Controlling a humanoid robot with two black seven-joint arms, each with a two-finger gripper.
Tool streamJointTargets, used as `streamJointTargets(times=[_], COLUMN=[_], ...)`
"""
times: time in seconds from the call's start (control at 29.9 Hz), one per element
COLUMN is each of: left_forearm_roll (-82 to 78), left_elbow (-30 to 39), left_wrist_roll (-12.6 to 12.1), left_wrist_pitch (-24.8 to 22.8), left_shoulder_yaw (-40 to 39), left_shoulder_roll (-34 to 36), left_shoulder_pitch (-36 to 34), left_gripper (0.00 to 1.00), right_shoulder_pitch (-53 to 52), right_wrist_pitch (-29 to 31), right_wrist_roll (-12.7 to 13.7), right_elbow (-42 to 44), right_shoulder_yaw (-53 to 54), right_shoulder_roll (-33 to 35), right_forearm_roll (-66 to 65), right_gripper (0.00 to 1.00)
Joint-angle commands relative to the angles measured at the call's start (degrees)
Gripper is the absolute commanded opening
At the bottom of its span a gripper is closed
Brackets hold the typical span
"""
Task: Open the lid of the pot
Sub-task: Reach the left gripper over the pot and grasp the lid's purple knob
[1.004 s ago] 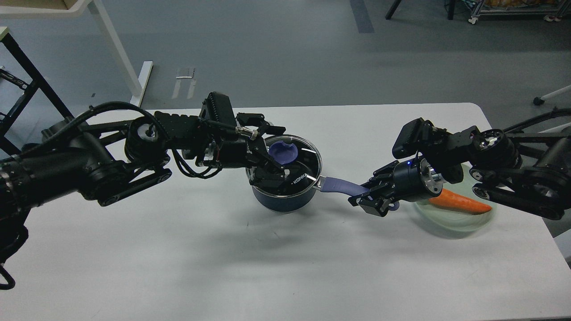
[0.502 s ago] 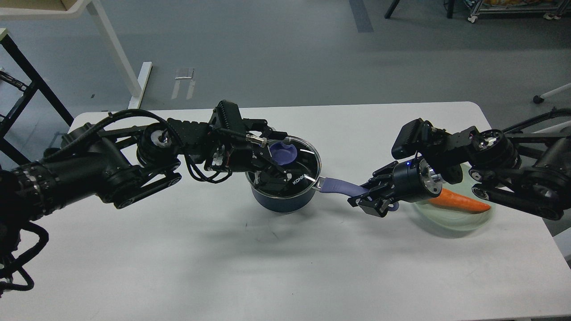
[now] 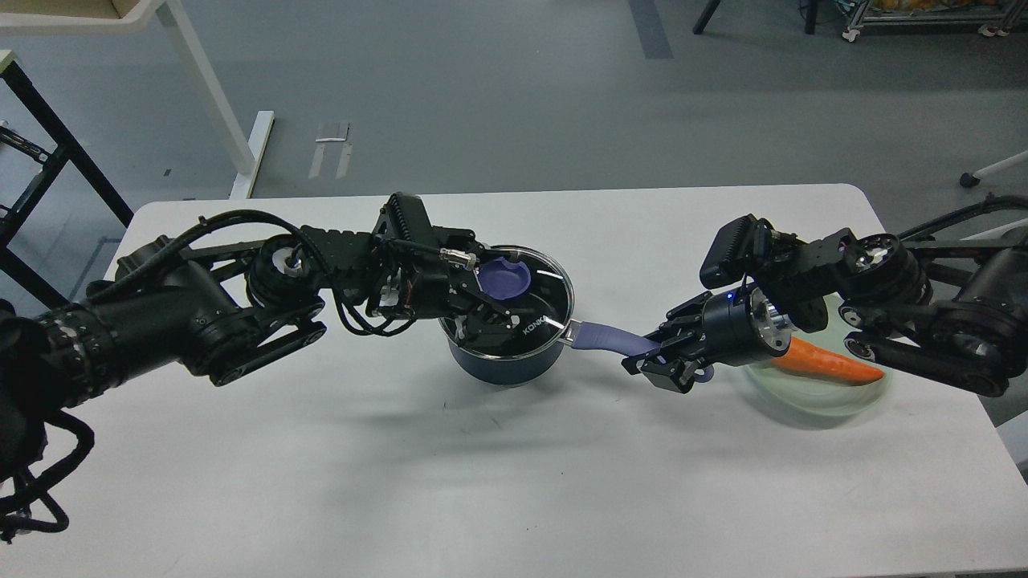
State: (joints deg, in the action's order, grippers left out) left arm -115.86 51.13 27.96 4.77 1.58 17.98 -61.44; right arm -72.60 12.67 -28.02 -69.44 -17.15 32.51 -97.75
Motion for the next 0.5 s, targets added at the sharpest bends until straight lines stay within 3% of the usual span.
streamJointTargets(times=[0.0,0.1,0.47], left_forearm_roll=[0.1,0.1,0.3], left_elbow=[0.0,0.1,0.9], left_wrist_roll=[0.0,0.0,0.0], left_wrist_pitch=[0.2,0.3,0.8], left_shoulder_yaw=[0.0,-0.1,-0.3], left_shoulder_roll=[0.0,0.1,2.1], left_shoulder_pitch=[0.1,-0.1,-2.4], left_gripper=[0.50,0.37,0.34], right_shoulder_pitch=[0.0,0.1,0.3], right_wrist_pitch=[0.0,0.0,-0.1], right_wrist_roll=[0.0,0.0,0.0], right_elbow=[0.0,0.0,0.0], right_shoulder_yaw=[0.0,0.0,0.1], right_shoulder_roll=[0.0,0.0,0.0], right_forearm_roll=[0.0,0.0,0.1], right_gripper=[0.31,0.31,0.32])
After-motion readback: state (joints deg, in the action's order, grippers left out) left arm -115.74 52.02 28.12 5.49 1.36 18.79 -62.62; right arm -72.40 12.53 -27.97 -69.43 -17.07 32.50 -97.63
